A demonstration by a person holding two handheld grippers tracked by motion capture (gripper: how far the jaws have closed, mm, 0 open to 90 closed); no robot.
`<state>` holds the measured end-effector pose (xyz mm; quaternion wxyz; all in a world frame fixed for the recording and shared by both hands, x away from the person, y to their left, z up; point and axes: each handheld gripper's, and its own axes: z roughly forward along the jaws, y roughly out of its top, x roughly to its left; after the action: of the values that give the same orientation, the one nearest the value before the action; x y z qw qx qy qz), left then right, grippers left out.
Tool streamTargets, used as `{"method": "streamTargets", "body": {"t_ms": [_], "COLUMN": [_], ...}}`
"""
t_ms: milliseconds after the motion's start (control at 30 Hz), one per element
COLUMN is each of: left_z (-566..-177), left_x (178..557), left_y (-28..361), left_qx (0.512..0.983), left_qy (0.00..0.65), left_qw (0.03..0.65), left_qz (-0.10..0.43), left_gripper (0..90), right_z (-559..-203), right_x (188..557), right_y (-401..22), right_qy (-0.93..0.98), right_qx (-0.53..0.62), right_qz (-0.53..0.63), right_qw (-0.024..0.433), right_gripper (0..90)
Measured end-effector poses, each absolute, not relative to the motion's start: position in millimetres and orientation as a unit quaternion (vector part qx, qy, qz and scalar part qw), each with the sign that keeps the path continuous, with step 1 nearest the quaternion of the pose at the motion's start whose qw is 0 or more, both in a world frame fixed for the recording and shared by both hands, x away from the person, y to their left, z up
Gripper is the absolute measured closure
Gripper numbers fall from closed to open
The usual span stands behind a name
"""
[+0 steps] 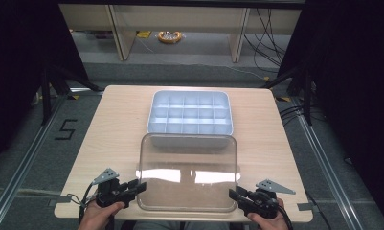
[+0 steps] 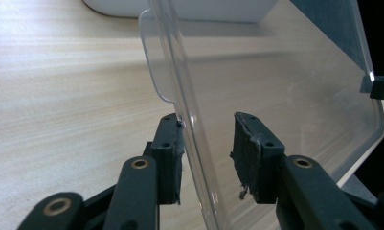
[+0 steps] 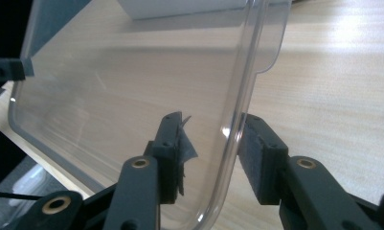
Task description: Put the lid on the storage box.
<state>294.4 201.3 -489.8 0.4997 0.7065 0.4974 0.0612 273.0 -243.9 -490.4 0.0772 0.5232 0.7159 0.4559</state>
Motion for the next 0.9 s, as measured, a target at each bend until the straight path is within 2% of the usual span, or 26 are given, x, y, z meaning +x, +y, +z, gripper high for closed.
{"method": "streamTargets", "body": {"t_ms": [167, 233, 267, 300, 367, 533, 567, 800, 833, 900], "left_z": [-481, -477, -476, -474, -470, -461, -459, -443, -440, -435], "left_x": [299, 304, 306, 310, 317, 340, 345, 378, 383, 392], "left_y": [202, 200, 200, 199, 197, 194, 194, 191, 191, 190], "left_qx": [0.703, 0.699, 0.700, 0.701, 0.702, 0.697, 0.700, 0.688, 0.687, 0.686], "left_qy": [0.492, 0.494, 0.492, 0.490, 0.493, 0.495, 0.492, 0.497, 0.500, 0.499], "left_qw": [0.508, 0.512, 0.511, 0.511, 0.507, 0.511, 0.510, 0.518, 0.516, 0.517], "left_qz": [0.073, 0.074, 0.079, 0.079, 0.088, 0.093, 0.092, 0.106, 0.110, 0.115], "left_gripper": [63.0, 63.0, 62.9, 62.9, 62.7, 61.8, 61.9, 61.9, 61.9, 61.7], "right_z": [-486, -485, -480, -480, -474, -461, -457, -446, -443, -442], "right_x": [277, 282, 281, 288, 294, 315, 317, 349, 351, 363], "right_y": [-241, -244, -241, -244, -245, -245, -242, -243, -240, -241], "right_qy": [0.698, 0.707, 0.692, 0.704, 0.701, 0.696, 0.684, 0.687, 0.679, 0.683], "right_qx": [0.528, 0.514, 0.535, 0.513, 0.512, 0.511, 0.526, 0.512, 0.528, 0.513], "right_qz": [0.479, 0.478, 0.480, 0.483, 0.485, 0.491, 0.494, 0.499, 0.497, 0.503], "right_qw": [0.068, 0.086, 0.069, 0.091, 0.104, 0.117, 0.104, 0.131, 0.118, 0.133], "right_gripper": [63.1, 63.4, 63.4, 63.4, 63.4, 63.3, 63.3, 63.1, 63.0, 62.8]}}
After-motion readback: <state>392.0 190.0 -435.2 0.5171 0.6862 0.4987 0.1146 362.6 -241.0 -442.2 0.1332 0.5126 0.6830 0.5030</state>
